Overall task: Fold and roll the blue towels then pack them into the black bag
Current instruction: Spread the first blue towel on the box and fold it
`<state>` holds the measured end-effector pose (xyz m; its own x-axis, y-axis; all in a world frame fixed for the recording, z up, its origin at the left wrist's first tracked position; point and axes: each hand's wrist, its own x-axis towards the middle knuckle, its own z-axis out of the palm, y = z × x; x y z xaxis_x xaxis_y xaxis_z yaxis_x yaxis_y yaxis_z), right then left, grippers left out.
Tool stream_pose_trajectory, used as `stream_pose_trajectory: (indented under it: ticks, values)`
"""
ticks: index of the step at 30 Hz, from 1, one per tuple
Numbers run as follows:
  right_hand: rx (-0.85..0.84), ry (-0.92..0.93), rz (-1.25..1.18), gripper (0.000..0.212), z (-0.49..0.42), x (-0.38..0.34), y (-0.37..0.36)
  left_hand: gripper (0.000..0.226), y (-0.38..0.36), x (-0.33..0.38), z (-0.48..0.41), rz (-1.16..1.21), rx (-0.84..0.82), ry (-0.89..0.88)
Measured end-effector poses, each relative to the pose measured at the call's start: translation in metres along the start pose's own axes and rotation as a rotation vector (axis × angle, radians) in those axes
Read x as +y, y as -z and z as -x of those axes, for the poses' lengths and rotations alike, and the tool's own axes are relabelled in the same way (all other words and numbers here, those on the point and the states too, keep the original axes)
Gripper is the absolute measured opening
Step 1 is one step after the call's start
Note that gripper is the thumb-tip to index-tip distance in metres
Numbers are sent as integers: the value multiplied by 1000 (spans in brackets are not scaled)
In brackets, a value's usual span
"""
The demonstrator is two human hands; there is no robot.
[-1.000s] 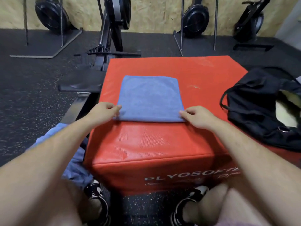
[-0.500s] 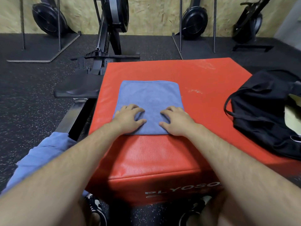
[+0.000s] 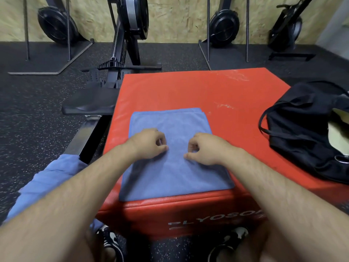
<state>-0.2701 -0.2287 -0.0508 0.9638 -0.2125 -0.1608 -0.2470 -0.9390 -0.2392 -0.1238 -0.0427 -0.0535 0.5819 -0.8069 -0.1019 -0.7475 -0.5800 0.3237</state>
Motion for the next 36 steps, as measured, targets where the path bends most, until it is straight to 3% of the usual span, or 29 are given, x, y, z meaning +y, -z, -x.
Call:
stream_pose_trajectory:
  ticks: [3, 6, 16, 20, 24, 31, 36]
  values:
    - [92, 24, 39, 38, -3, -4, 0, 44, -5, -5, 0, -101, 37, 64]
    - [29, -35, 92, 54, -5, -8, 0, 59, -7, -7, 1, -101, -55, 110]
    - [-262, 22, 234, 40, 20, -38, 24, 43, 13, 7, 29, -174, -289, 0]
    - [-173, -27, 254, 35, -18, -17, 44, 41, 30, -7, 8, -206, -201, 56]
    - [-6, -55, 97, 36, -38, 16, 25, 39, 16, -43, -10, -161, -36, 130]
    - [5, -146, 93, 45, -58, 44, 24, 24, 11, -76, -34, -84, 103, 94]
    - [-8, -183, -98, 25, -63, 53, 25, 13, 12, -91, -39, -35, 164, 71]
